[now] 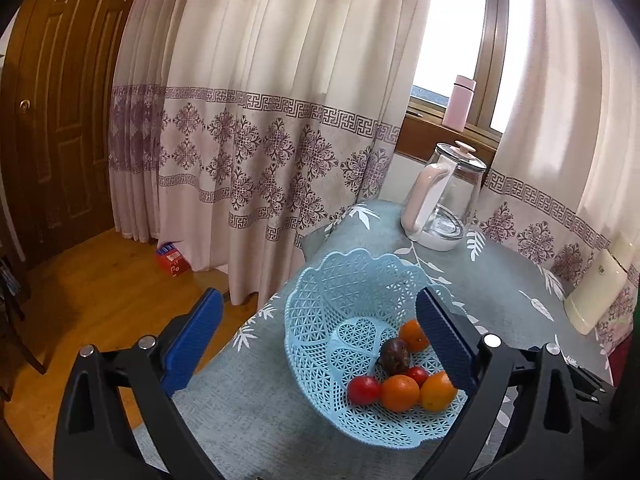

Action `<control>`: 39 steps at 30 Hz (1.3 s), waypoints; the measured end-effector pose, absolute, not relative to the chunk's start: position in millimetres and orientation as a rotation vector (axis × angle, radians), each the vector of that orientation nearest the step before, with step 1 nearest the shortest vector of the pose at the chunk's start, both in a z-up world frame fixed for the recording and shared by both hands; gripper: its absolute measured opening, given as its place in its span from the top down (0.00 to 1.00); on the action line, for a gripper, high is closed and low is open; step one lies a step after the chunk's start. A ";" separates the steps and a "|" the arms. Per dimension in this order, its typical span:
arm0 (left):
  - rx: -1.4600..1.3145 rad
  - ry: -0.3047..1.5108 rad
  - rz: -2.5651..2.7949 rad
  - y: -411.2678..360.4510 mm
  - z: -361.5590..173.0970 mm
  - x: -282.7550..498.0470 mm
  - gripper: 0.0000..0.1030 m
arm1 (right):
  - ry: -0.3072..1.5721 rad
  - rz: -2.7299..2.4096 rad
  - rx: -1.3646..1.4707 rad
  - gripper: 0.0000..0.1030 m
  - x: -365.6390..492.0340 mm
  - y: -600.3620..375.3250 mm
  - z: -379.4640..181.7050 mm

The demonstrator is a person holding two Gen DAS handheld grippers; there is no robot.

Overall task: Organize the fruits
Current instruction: 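Withdraw both open tools from the basket toward the remaining fruit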

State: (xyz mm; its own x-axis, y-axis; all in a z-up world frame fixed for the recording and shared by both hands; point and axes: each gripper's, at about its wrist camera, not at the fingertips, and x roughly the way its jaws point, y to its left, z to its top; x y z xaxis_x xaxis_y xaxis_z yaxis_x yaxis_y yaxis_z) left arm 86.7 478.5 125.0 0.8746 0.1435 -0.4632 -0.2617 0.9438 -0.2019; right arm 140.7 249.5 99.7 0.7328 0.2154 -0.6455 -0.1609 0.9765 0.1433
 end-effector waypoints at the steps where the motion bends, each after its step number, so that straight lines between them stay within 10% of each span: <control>1: -0.261 0.460 0.213 478.0 125.3 86.6 0.04 | 0.720 0.203 0.082 0.46 139.5 247.6 99.2; 39: -0.180 0.448 0.116 437.2 131.9 79.1 0.04 | 0.729 -0.199 0.212 0.45 83.6 69.0 64.4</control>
